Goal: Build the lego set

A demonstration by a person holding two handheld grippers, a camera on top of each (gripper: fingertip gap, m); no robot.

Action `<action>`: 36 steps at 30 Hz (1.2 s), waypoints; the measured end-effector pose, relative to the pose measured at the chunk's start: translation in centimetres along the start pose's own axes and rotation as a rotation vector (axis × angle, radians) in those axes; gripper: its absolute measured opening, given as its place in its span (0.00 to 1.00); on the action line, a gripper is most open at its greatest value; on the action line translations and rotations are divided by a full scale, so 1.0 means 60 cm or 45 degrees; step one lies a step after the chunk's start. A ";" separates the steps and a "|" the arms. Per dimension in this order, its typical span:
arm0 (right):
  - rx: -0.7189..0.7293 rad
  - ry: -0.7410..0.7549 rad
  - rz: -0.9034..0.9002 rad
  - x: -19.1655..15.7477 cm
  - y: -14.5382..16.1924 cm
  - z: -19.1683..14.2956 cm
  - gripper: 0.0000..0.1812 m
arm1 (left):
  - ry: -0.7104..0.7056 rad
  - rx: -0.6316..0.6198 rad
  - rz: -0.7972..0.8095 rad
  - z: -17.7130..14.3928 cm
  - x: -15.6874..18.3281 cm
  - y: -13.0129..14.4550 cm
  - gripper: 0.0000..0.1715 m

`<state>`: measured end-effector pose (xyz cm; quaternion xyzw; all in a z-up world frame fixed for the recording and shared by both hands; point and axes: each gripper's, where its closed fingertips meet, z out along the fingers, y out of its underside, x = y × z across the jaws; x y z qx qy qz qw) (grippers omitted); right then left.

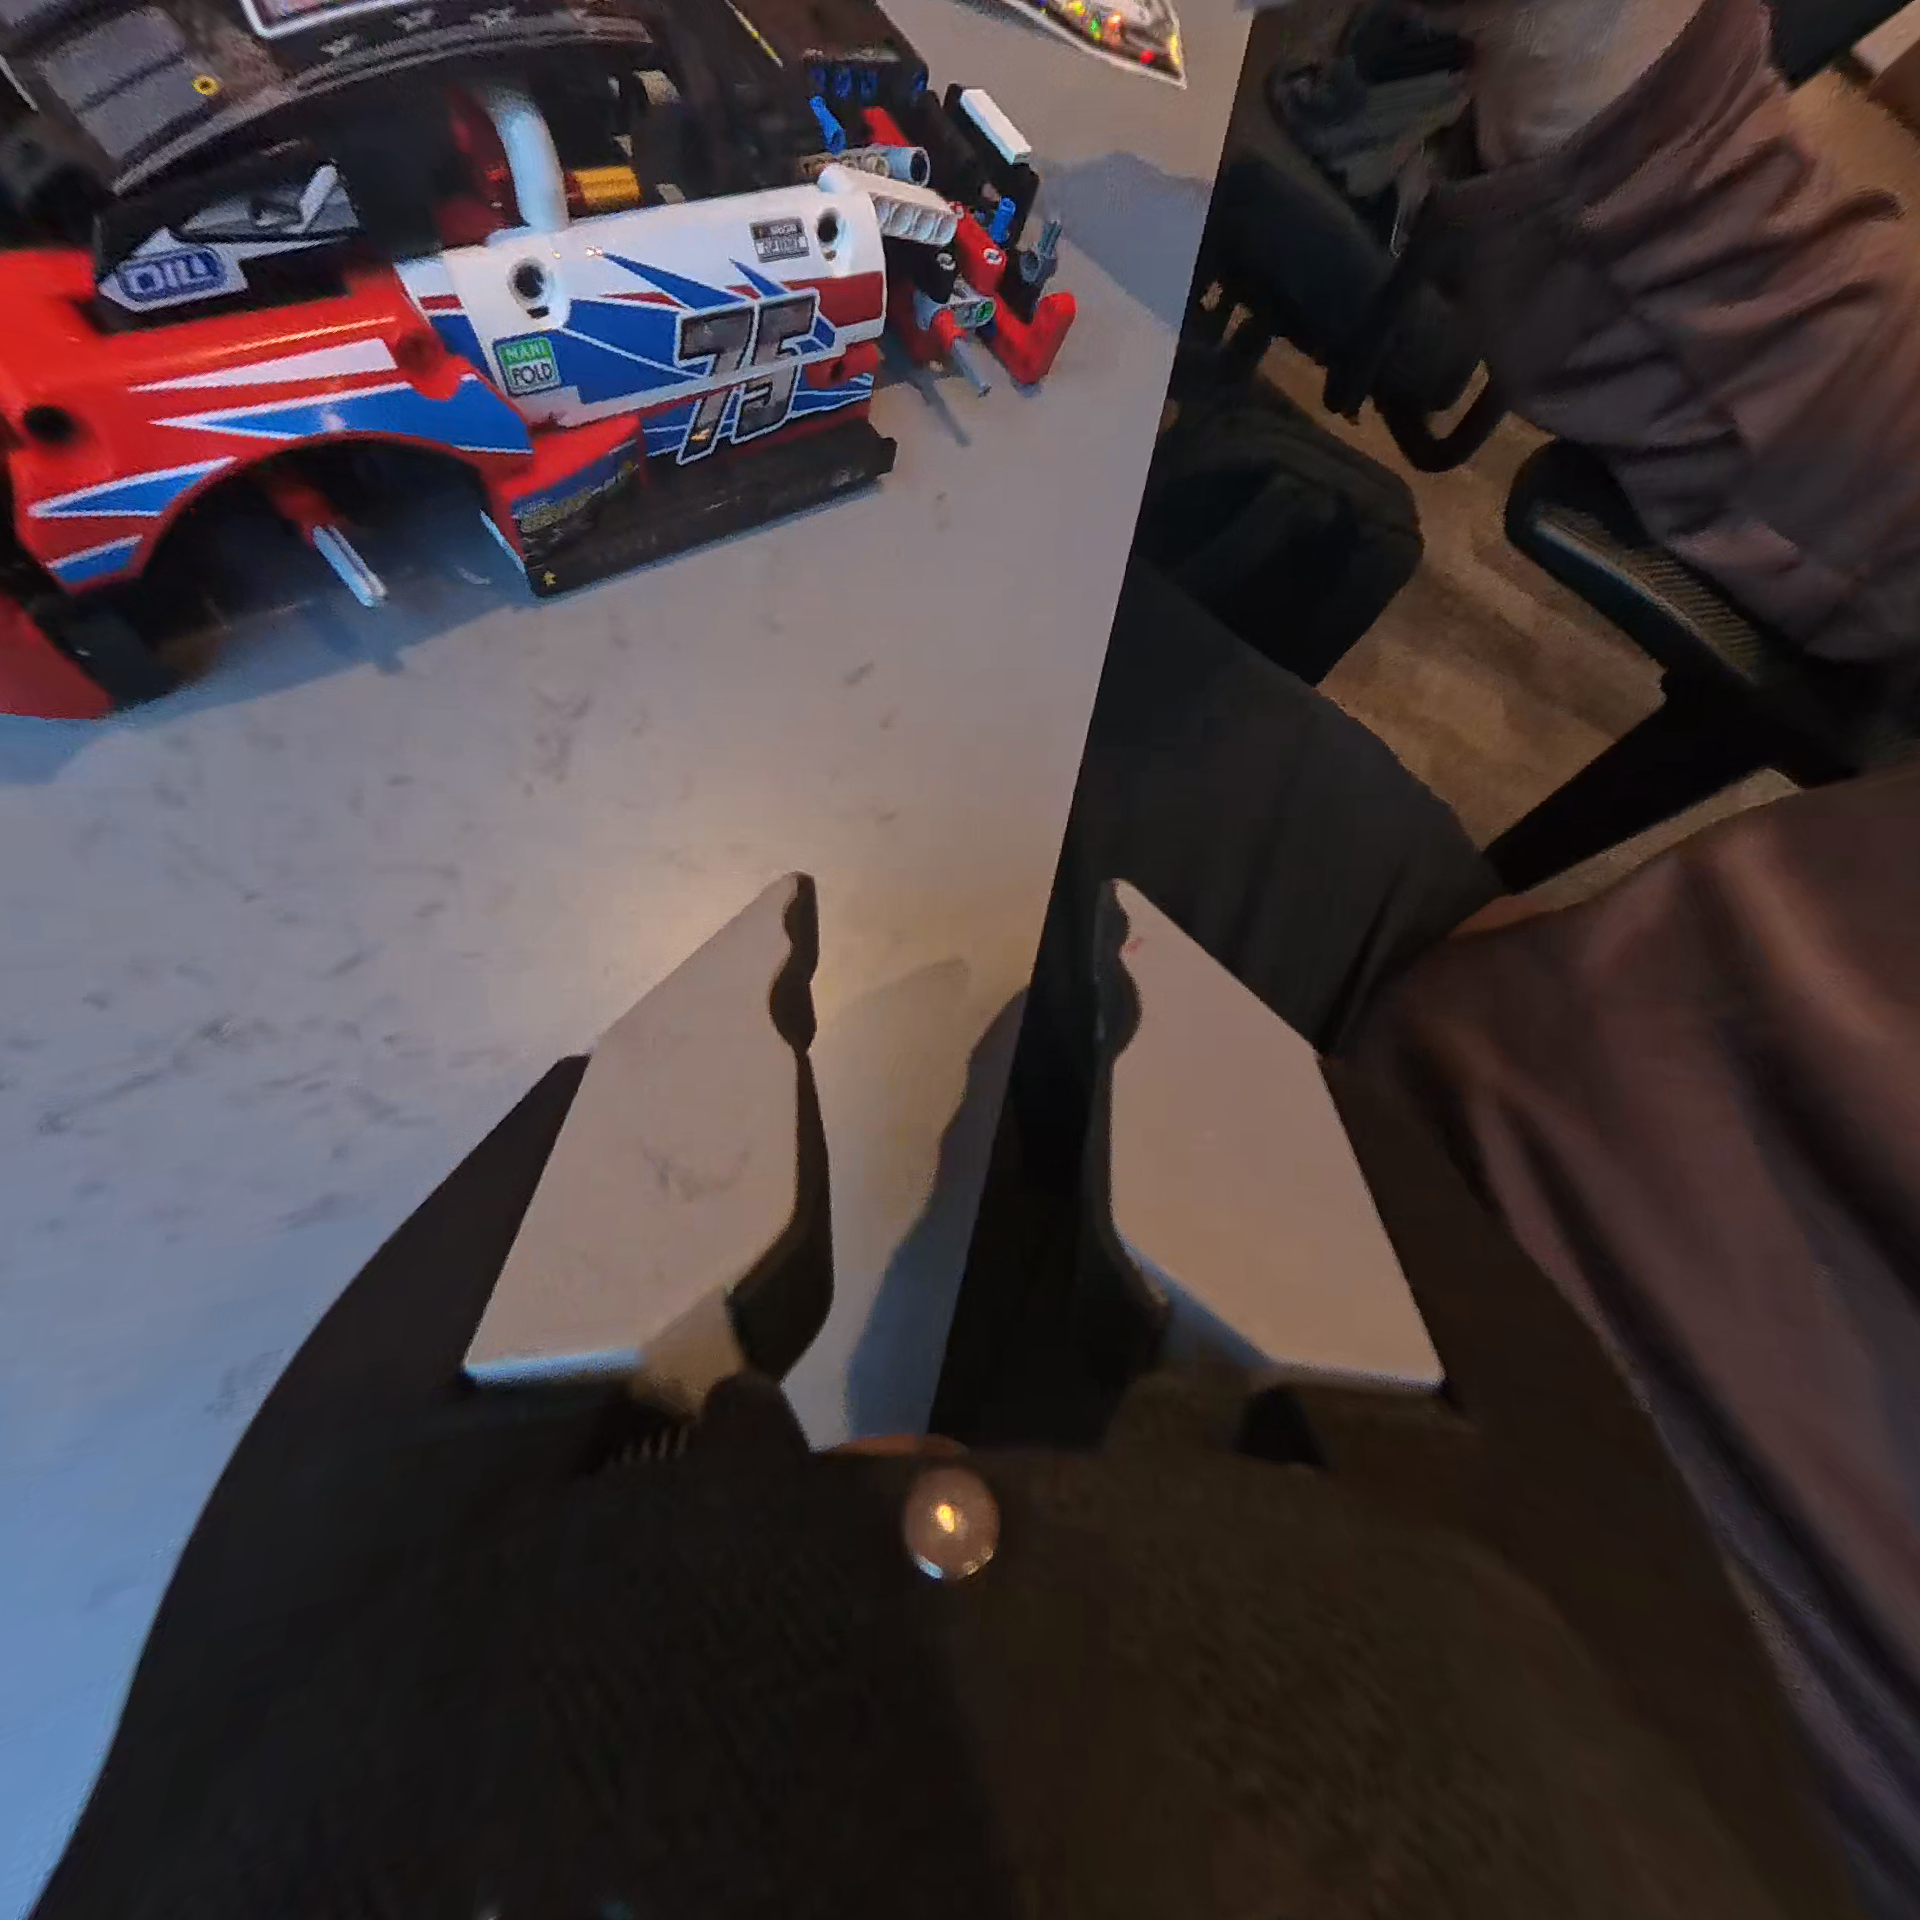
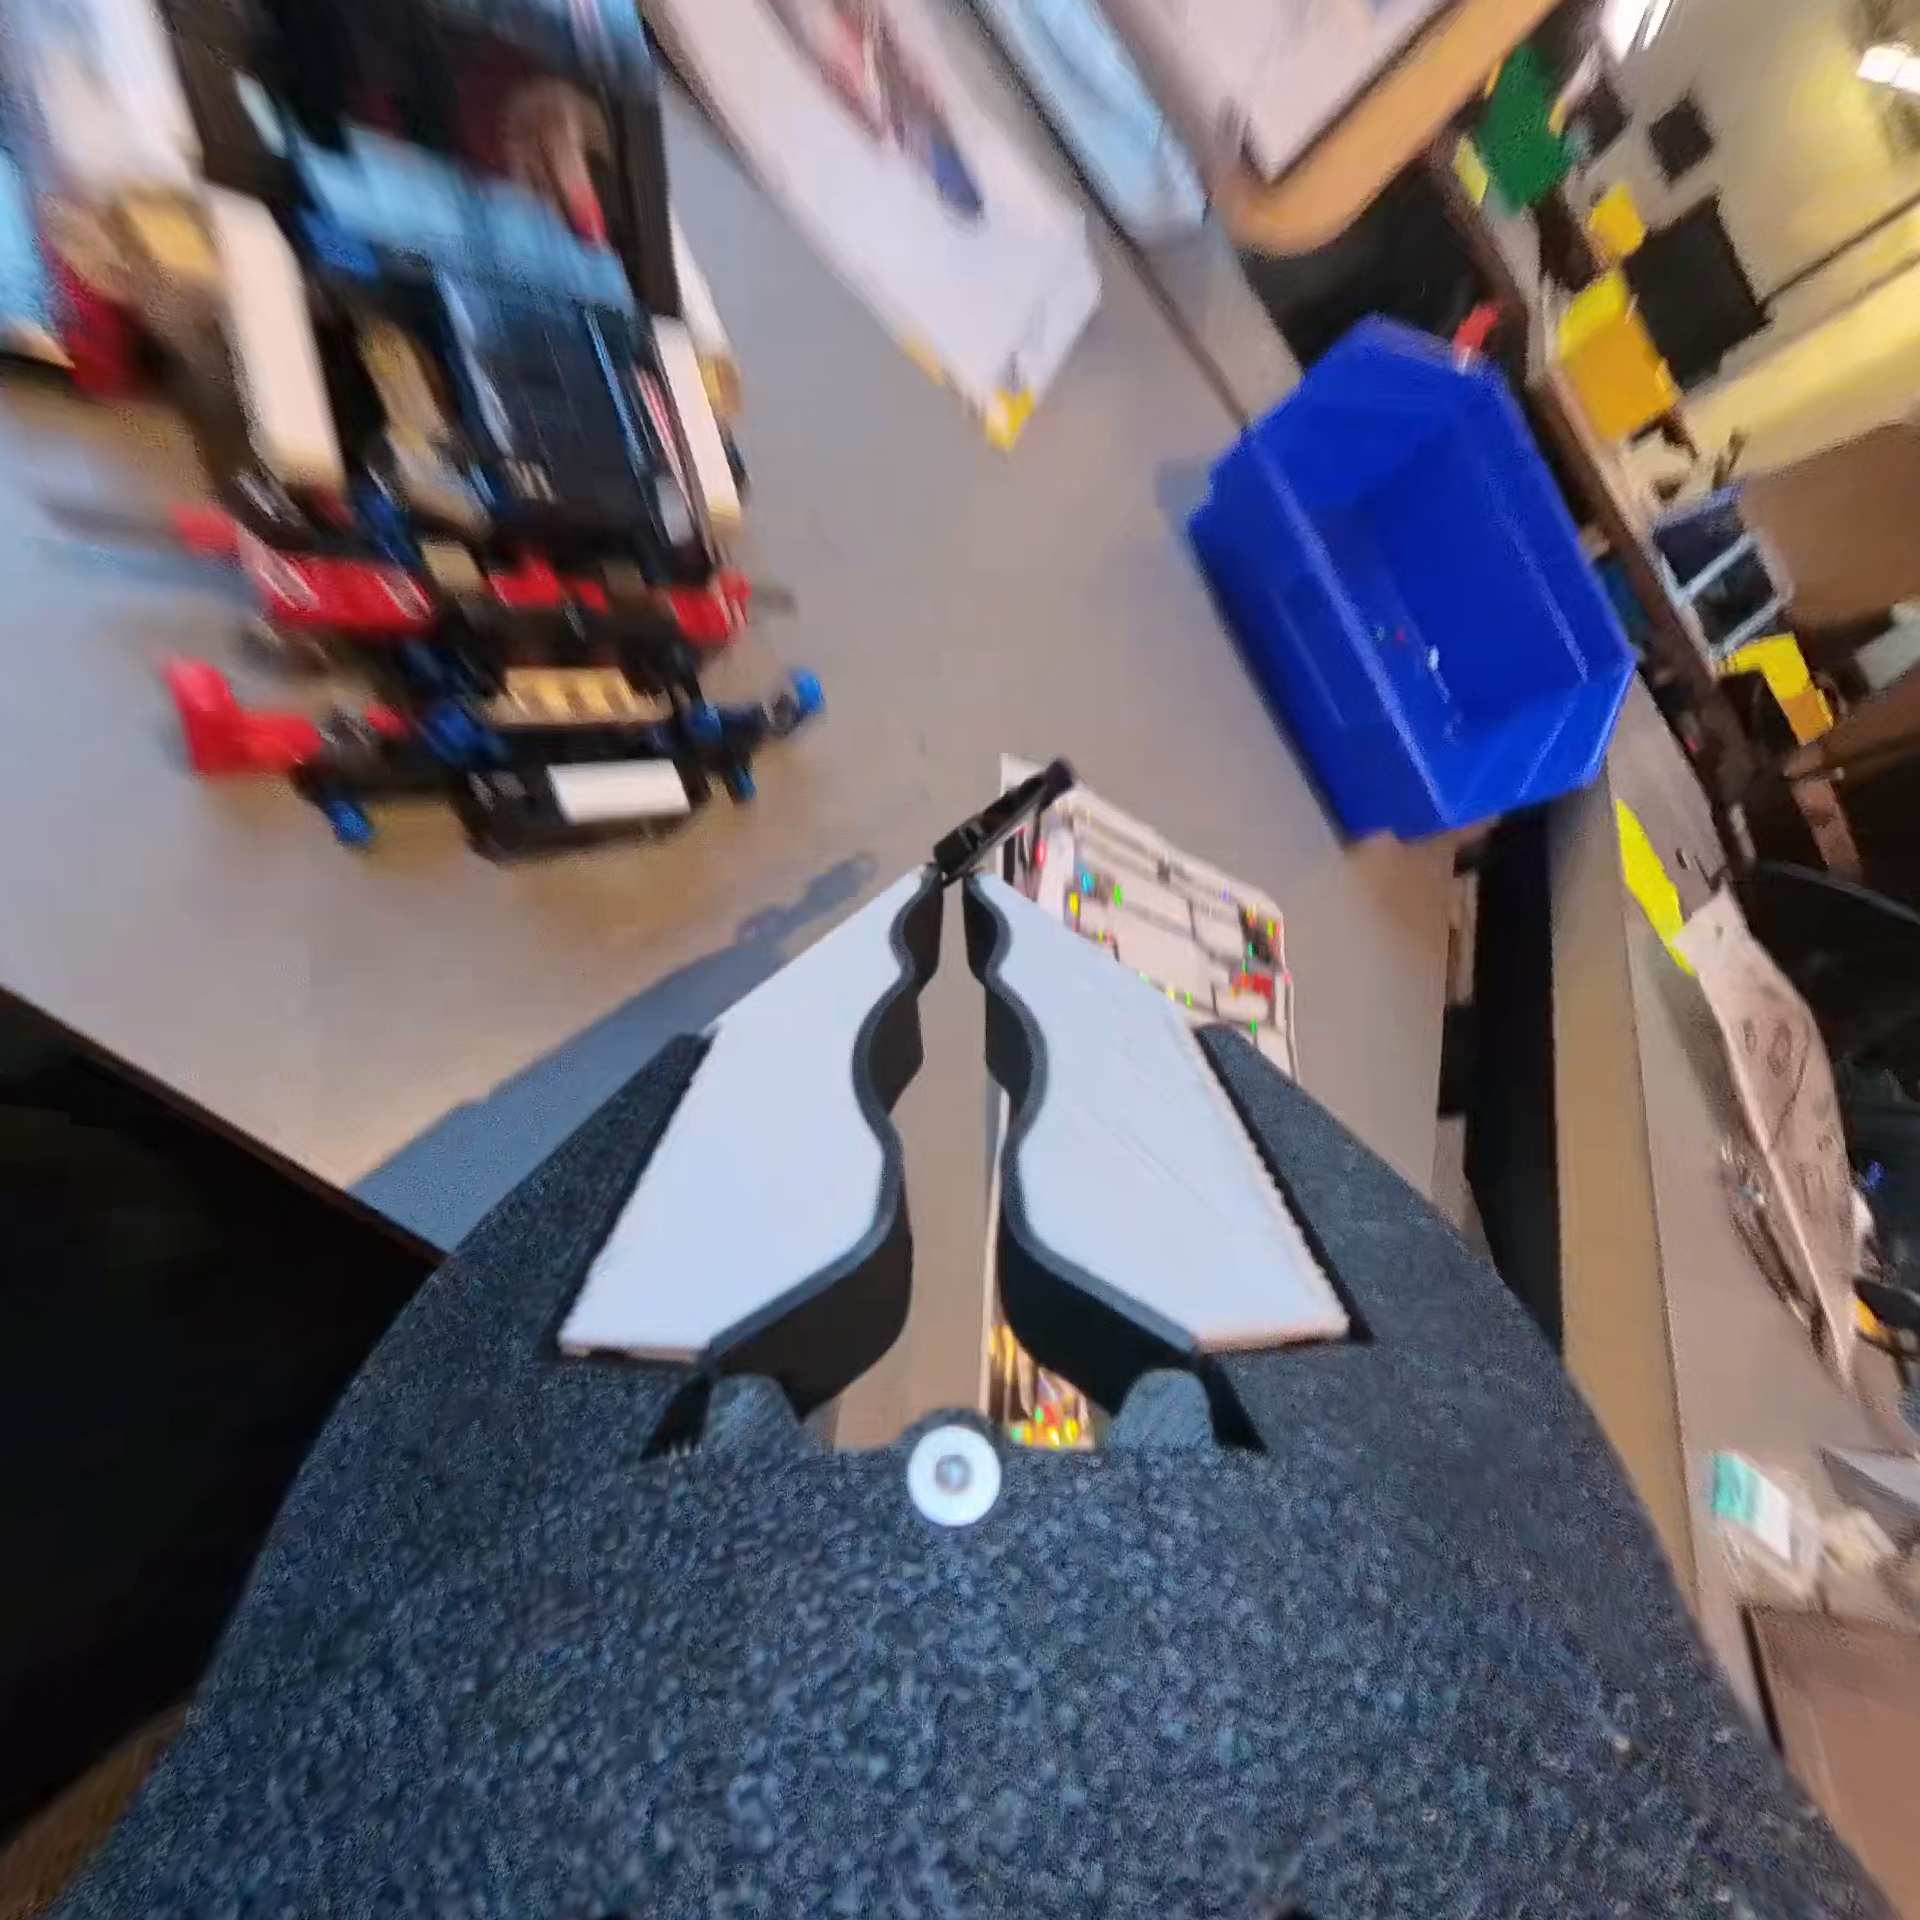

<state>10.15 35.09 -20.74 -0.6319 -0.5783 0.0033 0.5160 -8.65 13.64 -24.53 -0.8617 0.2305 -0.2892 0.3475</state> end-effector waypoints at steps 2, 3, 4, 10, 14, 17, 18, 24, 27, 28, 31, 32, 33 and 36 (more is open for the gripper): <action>-0.090 -0.003 -0.023 -0.003 0.038 0.020 0.00 | -0.015 0.017 0.003 0.012 -0.003 0.002 0.30; -0.088 -0.036 -0.003 -0.013 0.046 0.029 0.00 | -0.033 0.022 0.010 0.018 -0.008 0.001 0.29; -0.085 -0.086 0.025 -0.026 0.050 0.037 0.00 | -0.064 0.023 0.012 0.022 -0.015 0.001 0.29; -0.020 -0.193 0.136 -0.040 0.044 0.031 0.04 | -0.053 0.057 0.008 0.030 -0.029 -0.022 0.27; 0.265 -0.367 0.220 -0.076 -0.058 -0.018 0.00 | -0.163 0.201 0.085 0.023 -0.056 -0.068 0.27; 0.287 -0.506 0.240 -0.132 -0.108 -0.013 0.01 | -0.199 0.281 0.176 0.025 -0.062 -0.122 0.30; 0.268 -0.529 0.238 -0.146 -0.114 -0.005 0.03 | -0.195 0.269 0.213 0.030 -0.062 -0.136 0.31; 0.147 -0.504 0.141 -0.180 -0.105 0.033 0.03 | -0.445 0.209 0.441 0.042 -0.108 -0.171 0.36; 0.130 -0.476 0.115 -0.181 -0.102 0.031 0.04 | -0.577 0.365 0.515 -0.020 -0.142 -0.192 0.24; 0.125 -0.471 0.121 -0.183 -0.099 0.031 0.05 | -0.574 0.418 0.504 -0.048 -0.155 -0.200 0.23; 0.136 -0.456 0.138 -0.189 -0.098 0.028 0.07 | -0.401 0.388 0.331 -0.091 -0.200 -0.203 0.48; 0.131 -0.448 0.134 -0.190 -0.098 0.029 0.08 | -0.304 0.301 0.285 -0.089 -0.213 -0.193 0.52; 0.133 -0.435 0.128 -0.190 -0.098 0.030 0.08 | -0.245 0.229 0.263 -0.085 -0.229 -0.184 0.50; 0.167 -0.360 0.098 -0.181 -0.106 0.029 0.05 | -0.137 0.190 0.171 -0.065 -0.253 -0.180 0.51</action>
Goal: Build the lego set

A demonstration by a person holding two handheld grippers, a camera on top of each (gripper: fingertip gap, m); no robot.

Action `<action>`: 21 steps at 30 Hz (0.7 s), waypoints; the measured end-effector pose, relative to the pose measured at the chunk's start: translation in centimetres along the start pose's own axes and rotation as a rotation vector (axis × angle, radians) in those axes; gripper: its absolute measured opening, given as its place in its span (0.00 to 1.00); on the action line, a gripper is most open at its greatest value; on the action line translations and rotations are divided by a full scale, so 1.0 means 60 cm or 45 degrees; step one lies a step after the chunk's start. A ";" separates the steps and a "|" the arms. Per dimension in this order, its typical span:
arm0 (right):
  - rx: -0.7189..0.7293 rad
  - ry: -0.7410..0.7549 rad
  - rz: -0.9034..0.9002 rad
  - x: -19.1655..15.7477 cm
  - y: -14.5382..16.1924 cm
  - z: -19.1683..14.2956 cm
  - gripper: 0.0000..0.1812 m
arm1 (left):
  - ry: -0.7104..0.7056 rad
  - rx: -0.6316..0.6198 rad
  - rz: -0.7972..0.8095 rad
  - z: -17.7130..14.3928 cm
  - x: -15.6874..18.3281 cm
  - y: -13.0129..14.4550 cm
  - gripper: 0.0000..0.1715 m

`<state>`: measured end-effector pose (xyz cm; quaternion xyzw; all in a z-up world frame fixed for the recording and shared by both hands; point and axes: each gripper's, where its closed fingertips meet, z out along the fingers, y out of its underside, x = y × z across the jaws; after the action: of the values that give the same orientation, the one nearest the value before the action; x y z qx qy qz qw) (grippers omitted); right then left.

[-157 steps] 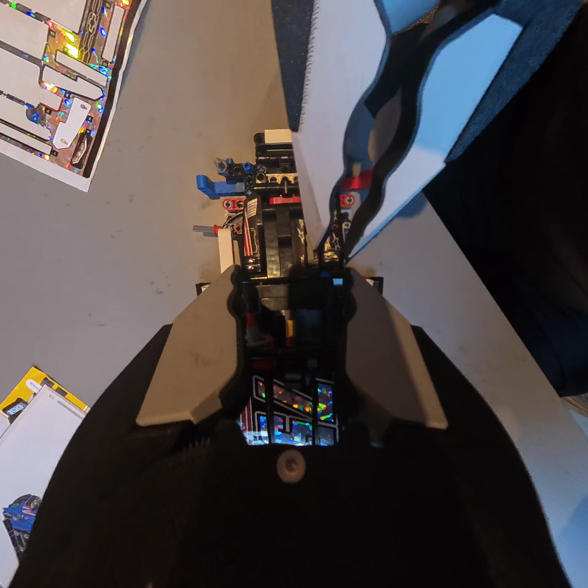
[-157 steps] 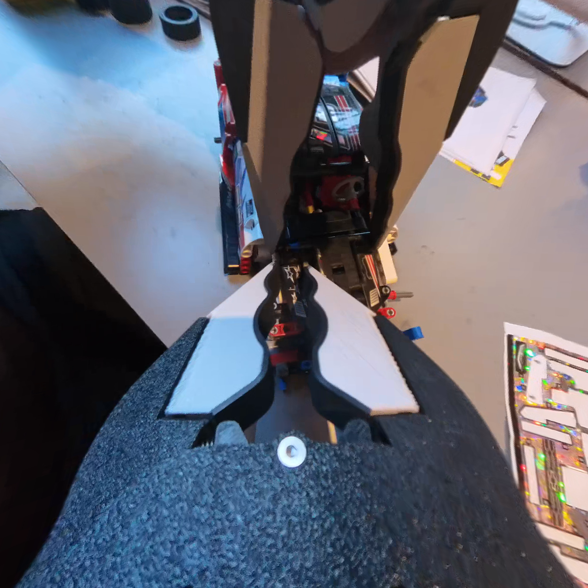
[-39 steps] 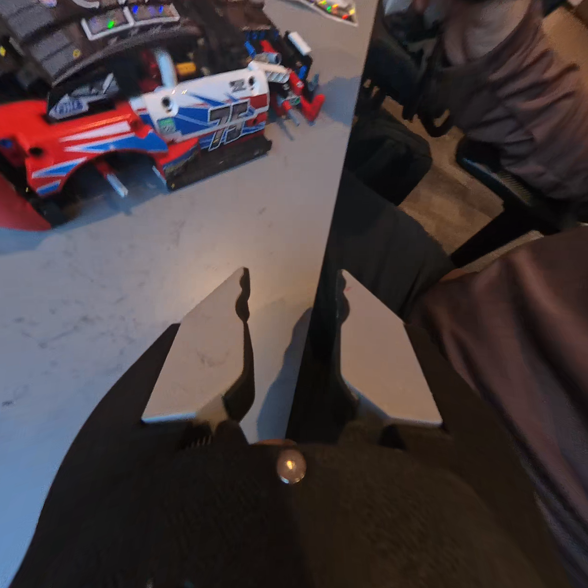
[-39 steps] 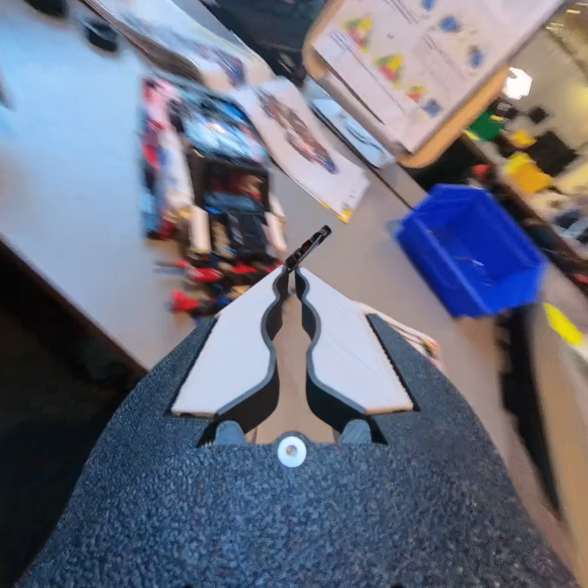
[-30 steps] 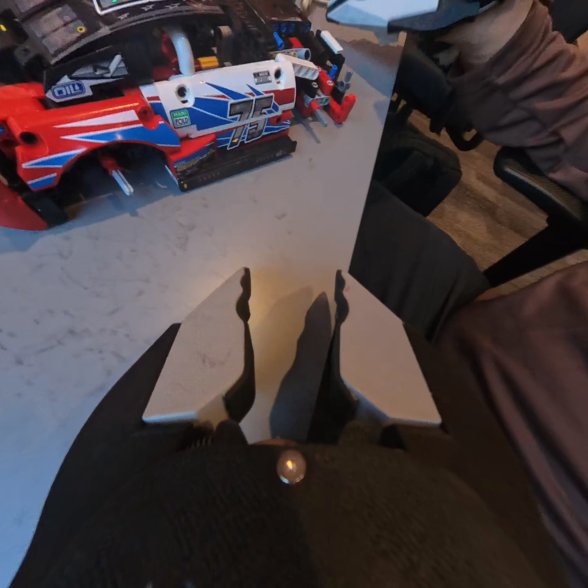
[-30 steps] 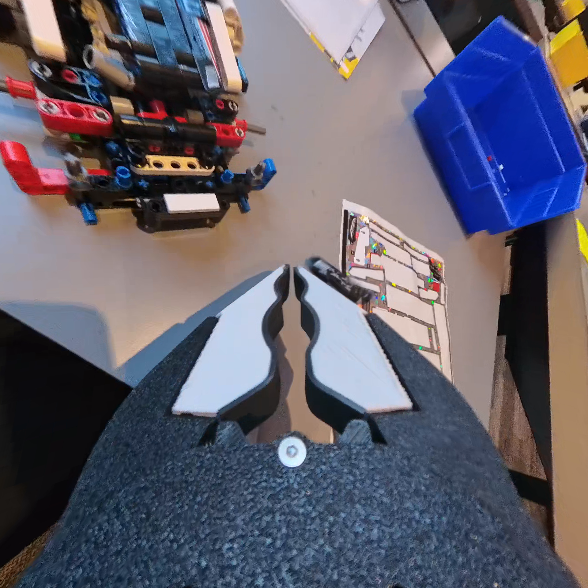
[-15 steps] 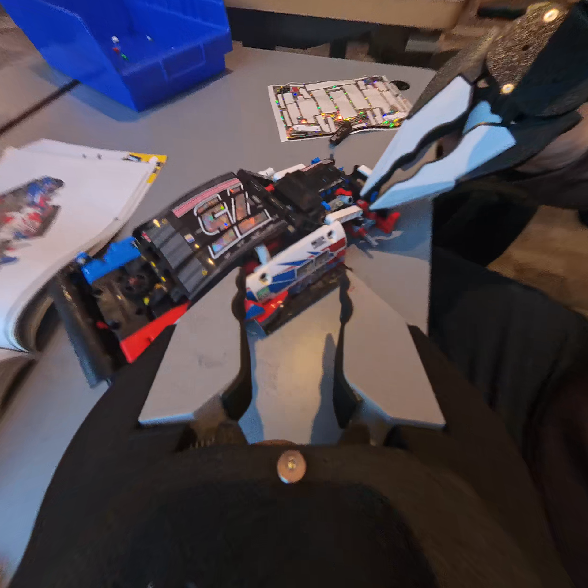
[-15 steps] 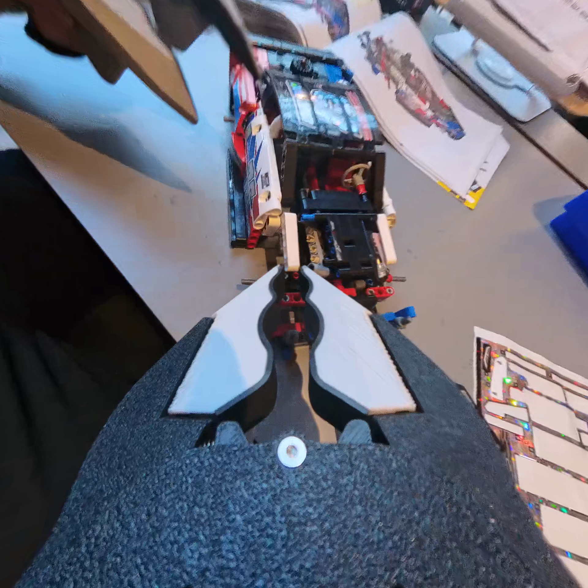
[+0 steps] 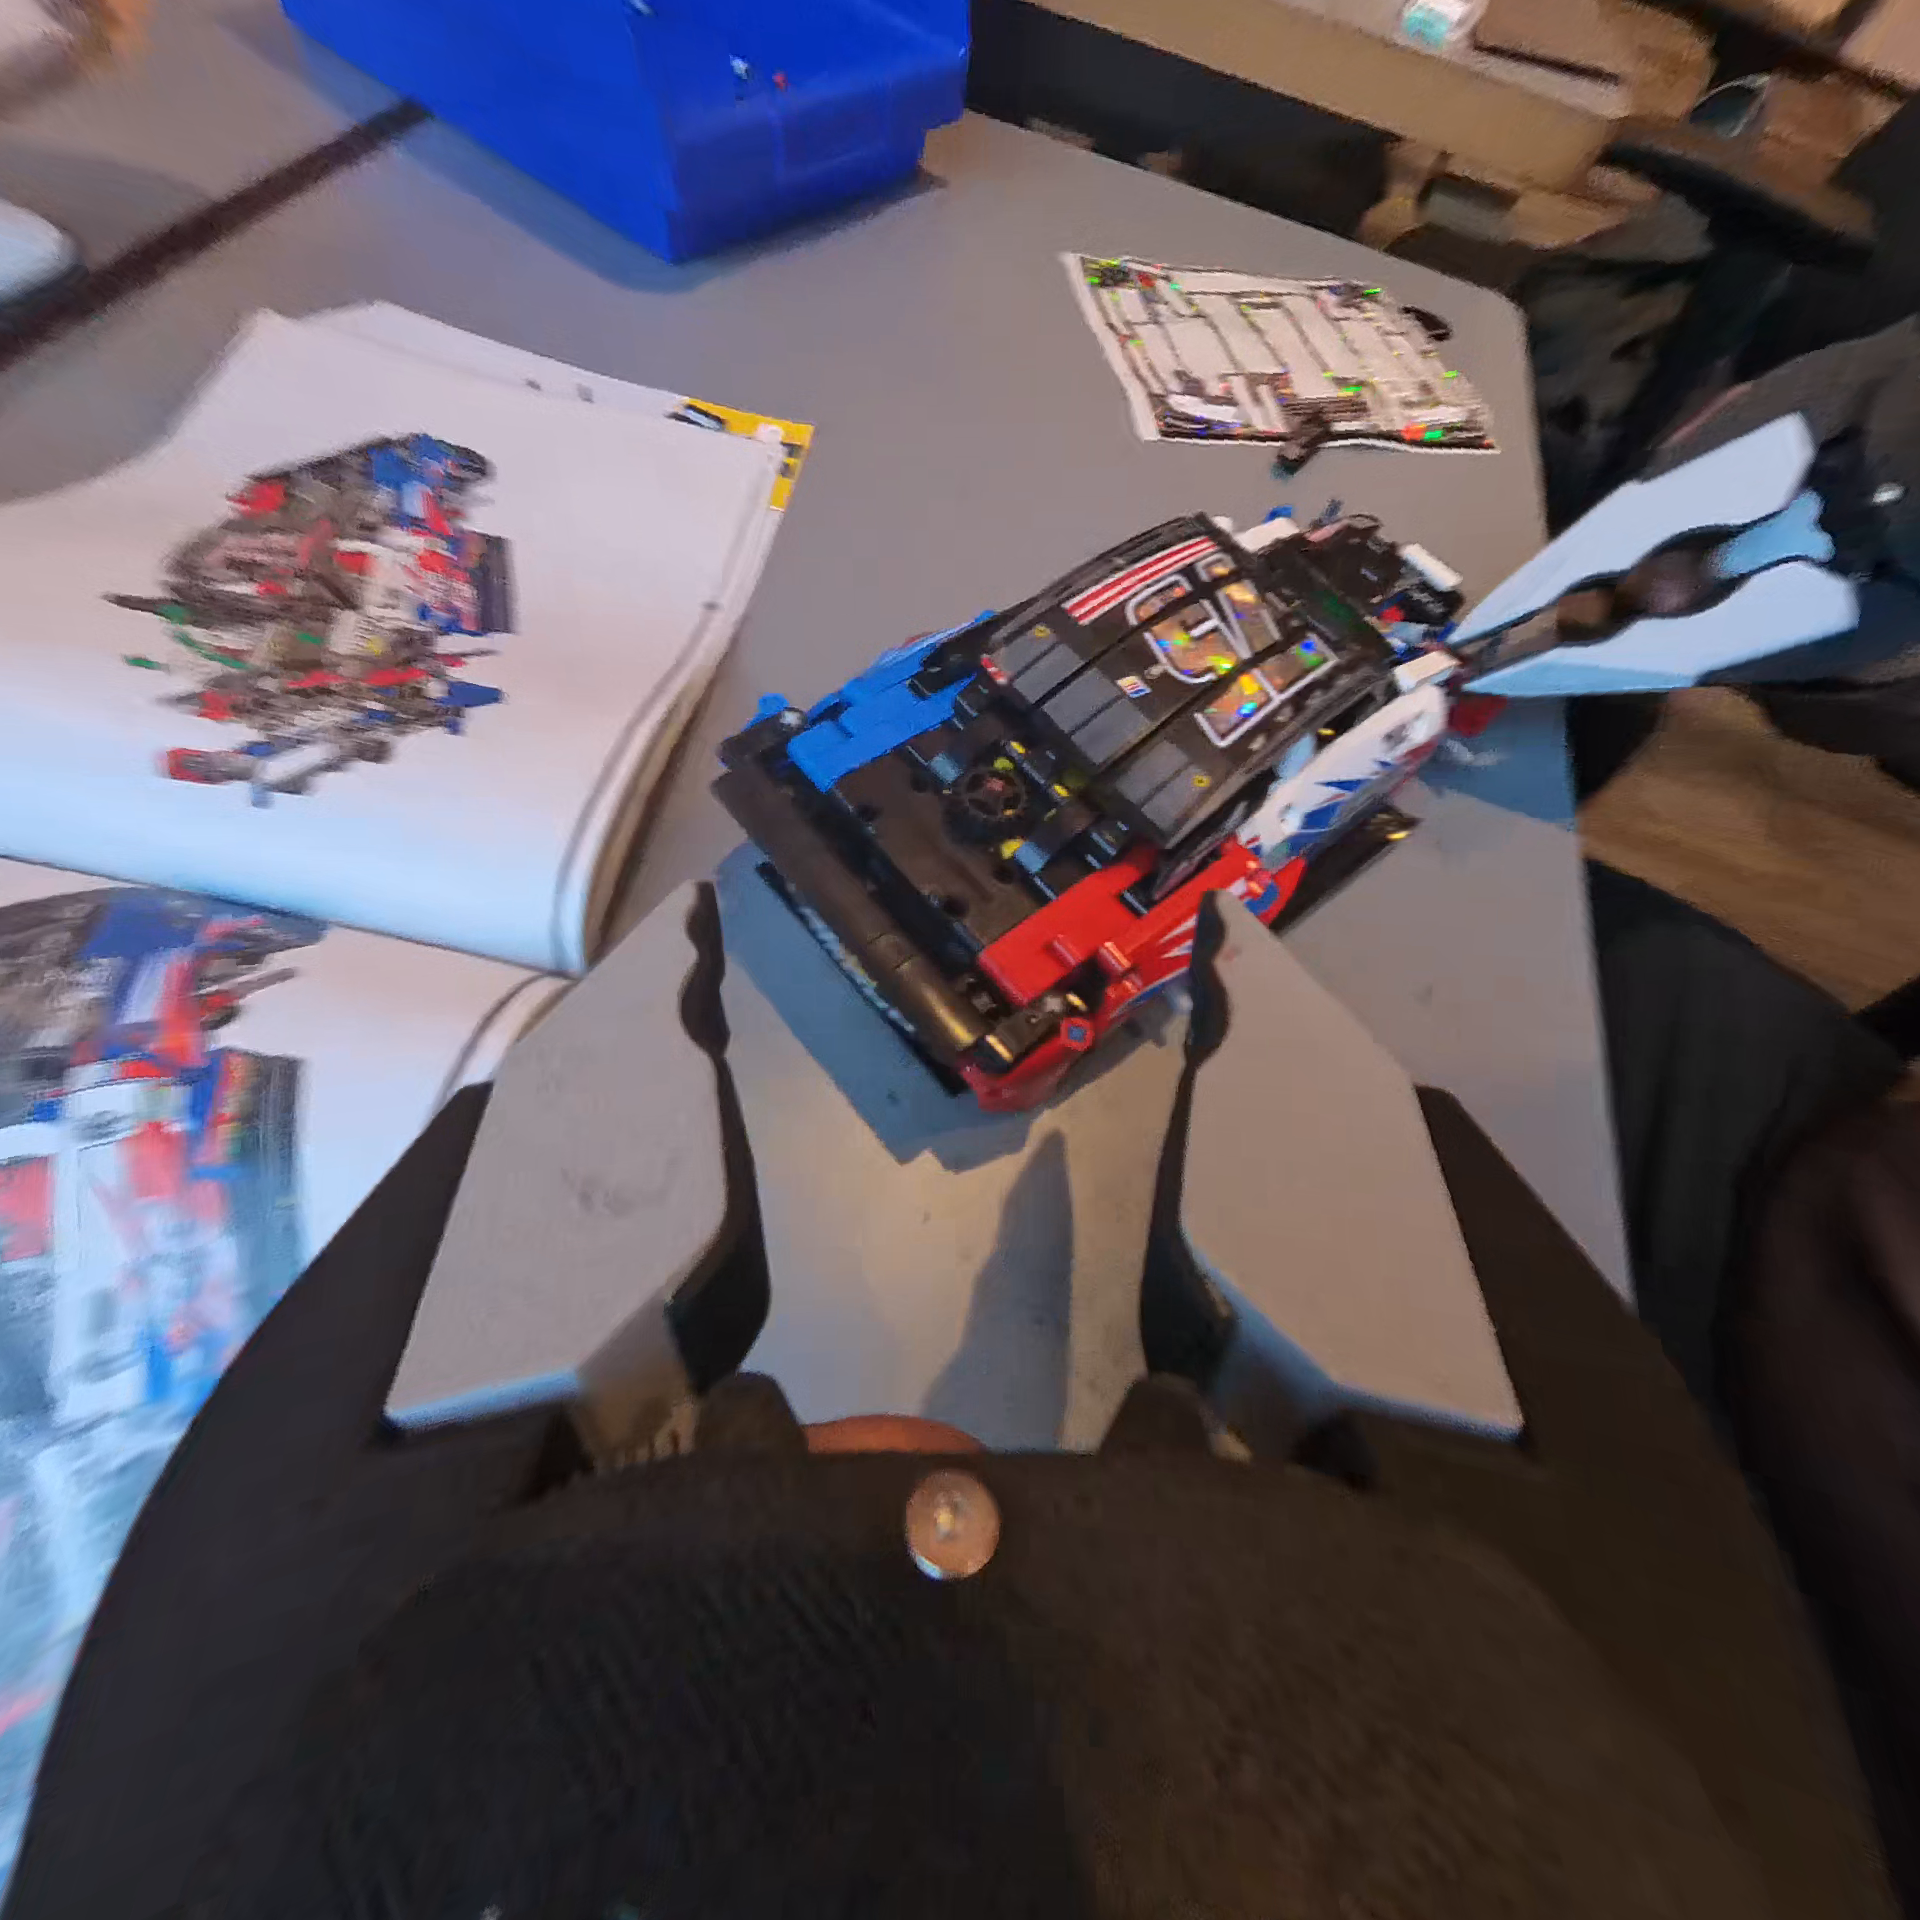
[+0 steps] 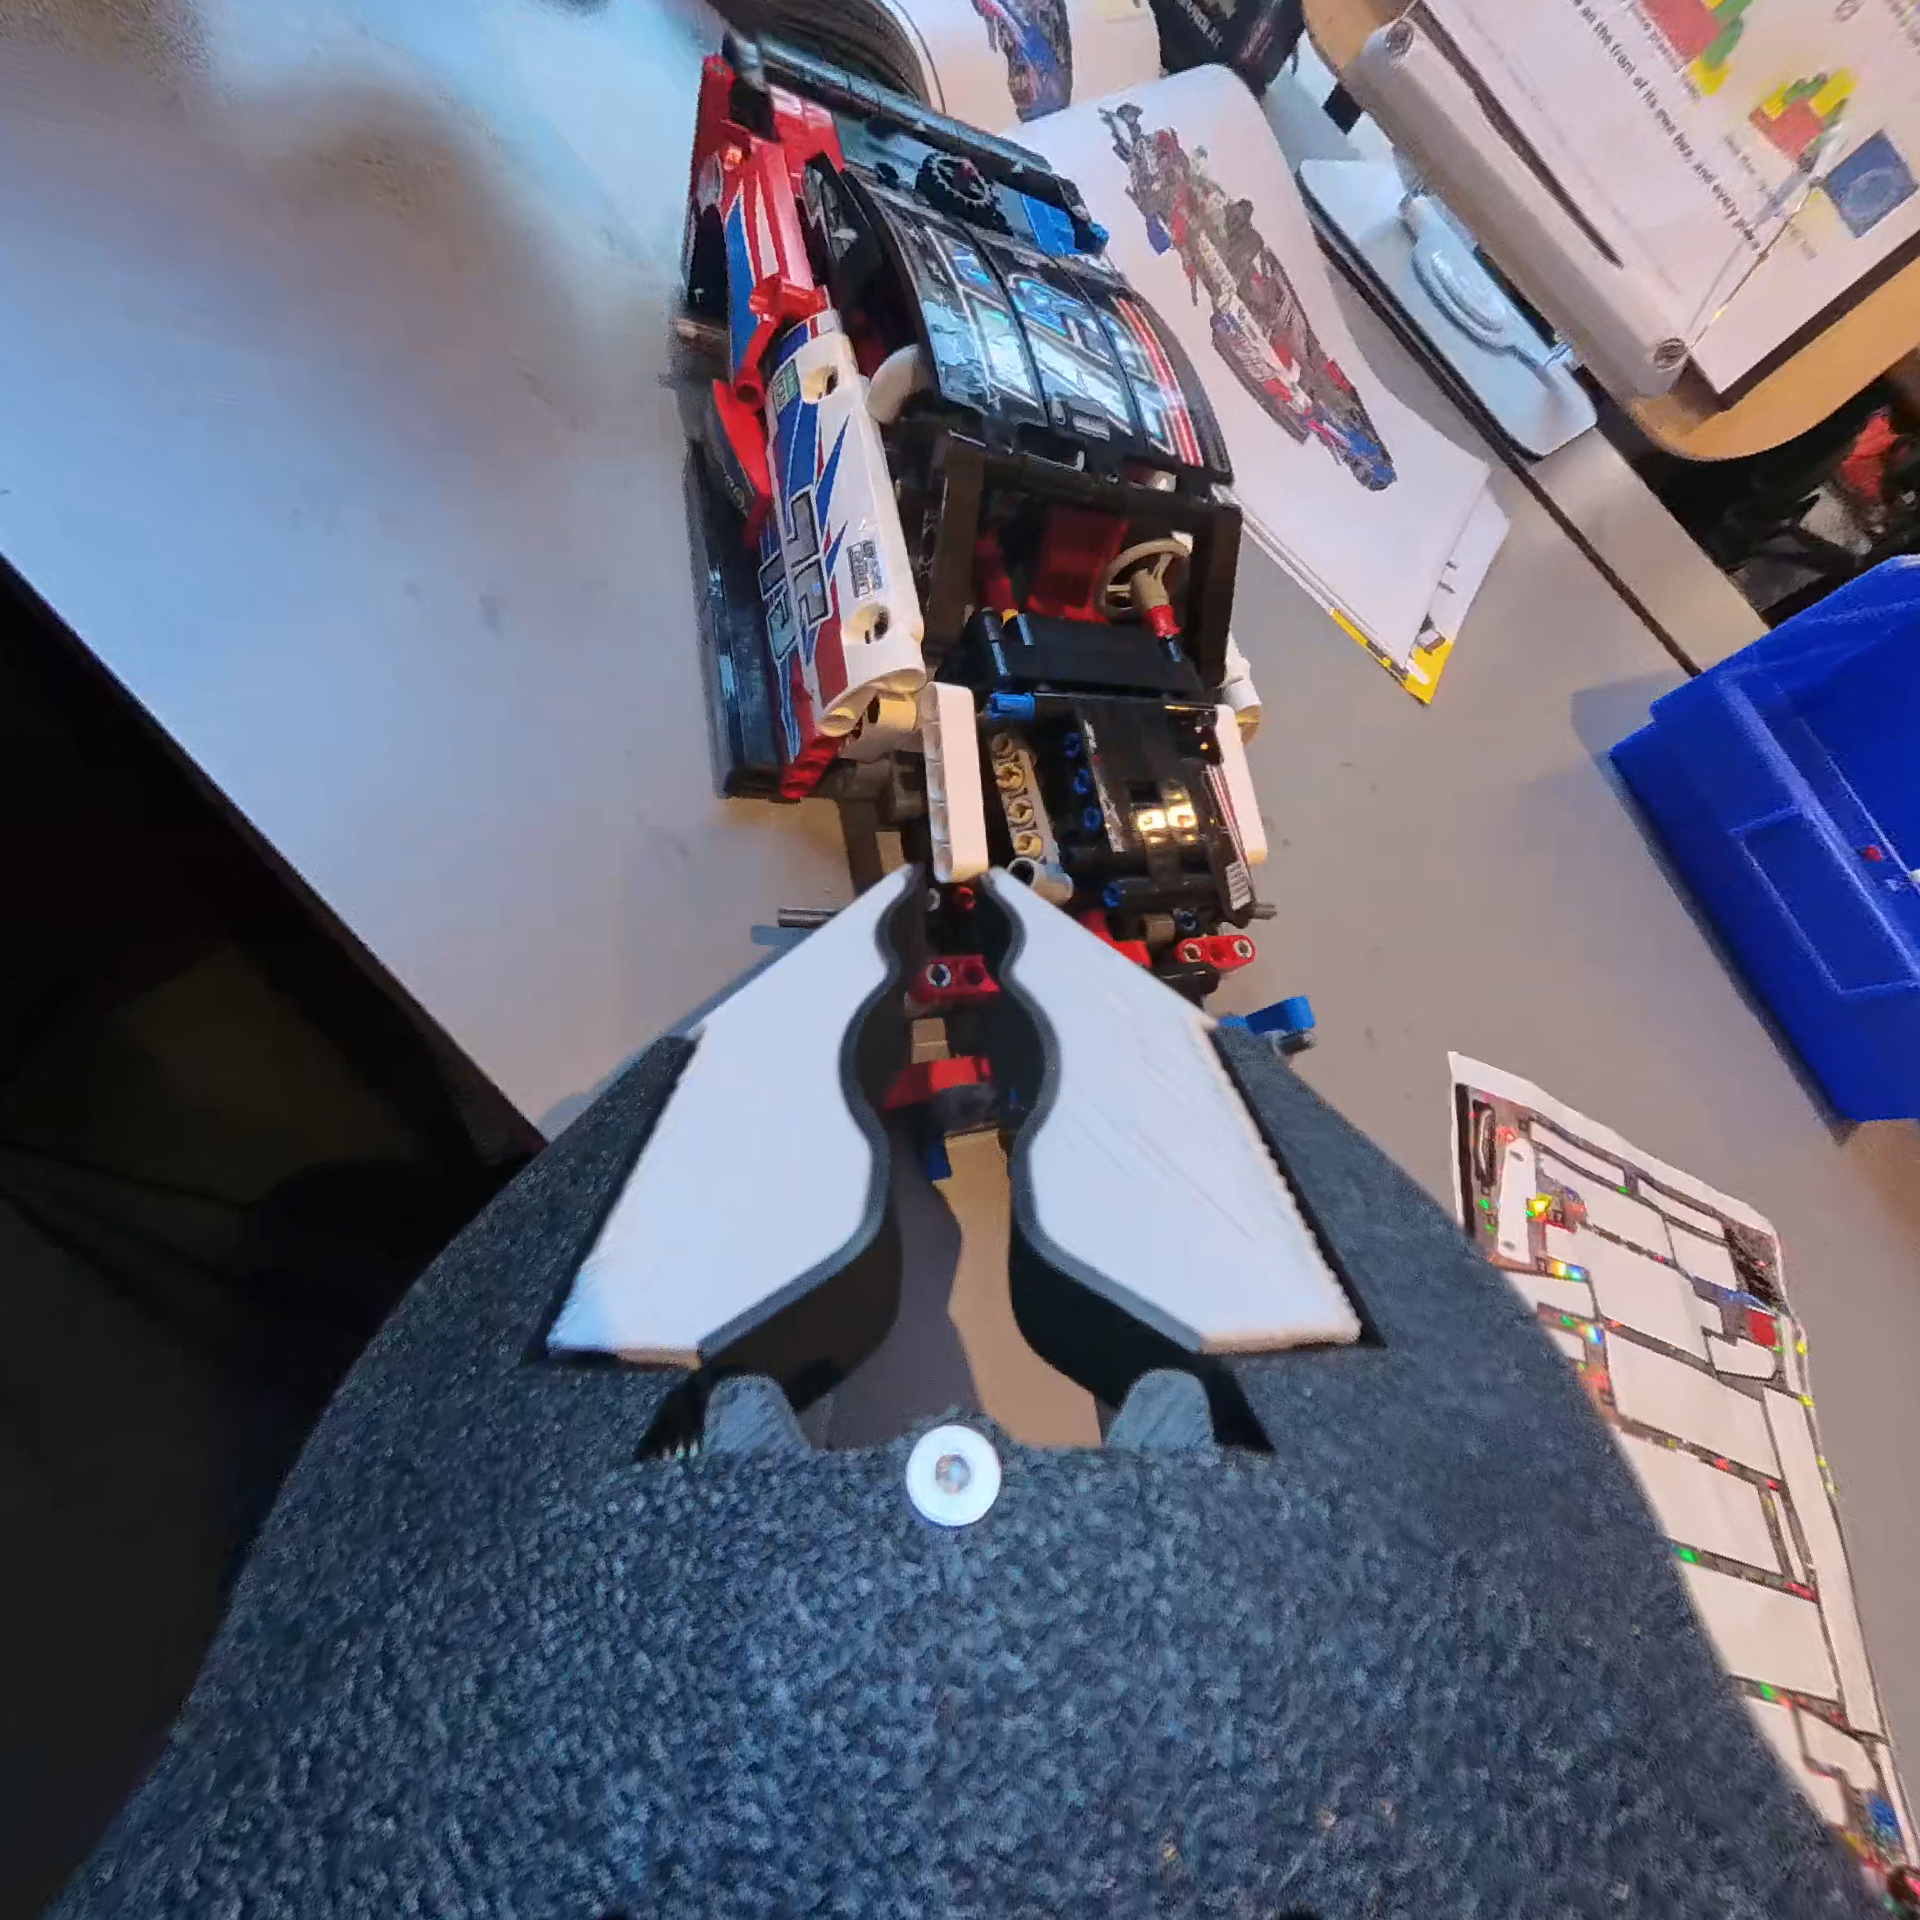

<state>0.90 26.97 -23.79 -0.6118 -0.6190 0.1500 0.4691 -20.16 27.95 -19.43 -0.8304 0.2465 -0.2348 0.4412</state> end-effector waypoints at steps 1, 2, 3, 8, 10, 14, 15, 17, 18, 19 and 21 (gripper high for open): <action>-0.001 -0.001 0.008 0.000 0.000 0.000 0.05 | 0.059 -0.023 -0.039 0.010 0.007 0.006 0.52; -0.002 -0.009 0.025 0.000 0.000 0.000 0.05 | 0.088 -0.062 -0.054 0.021 0.010 0.017 0.52; 0.004 -0.013 0.036 -0.001 0.000 0.001 0.04 | 0.084 -0.108 -0.051 0.031 0.009 0.030 0.52; -0.009 0.012 -0.001 0.004 0.001 0.006 0.03 | 0.120 -0.187 0.005 0.071 0.024 0.071 0.52; -0.025 0.009 -0.040 0.003 0.004 0.008 0.03 | 0.090 -0.176 0.052 0.075 0.022 0.074 0.53; -0.059 -0.008 -0.077 0.002 0.003 0.010 0.03 | 0.035 -0.177 0.090 0.081 0.022 0.076 0.55; -0.068 -0.008 -0.096 0.002 0.002 0.010 0.03 | 0.016 -0.175 0.095 0.082 0.023 0.077 0.56; -0.093 -0.001 -0.171 0.002 0.002 0.011 0.03 | -0.011 -0.185 0.107 0.085 0.025 0.079 0.58; -0.108 0.003 -0.211 0.002 0.001 0.011 0.02 | -0.021 -0.186 0.103 0.085 0.025 0.079 0.58; -0.125 0.004 -0.260 0.001 0.001 0.011 0.03 | -0.023 -0.184 0.096 0.085 0.025 0.078 0.57; -0.159 0.002 -0.375 -0.003 -0.001 0.011 0.02 | -0.029 -0.178 0.079 0.084 0.023 0.078 0.57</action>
<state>0.31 27.07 -24.17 -0.5425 -0.7099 0.0402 0.4474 -16.97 27.96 -25.68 -0.8537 0.2830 -0.1936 0.3920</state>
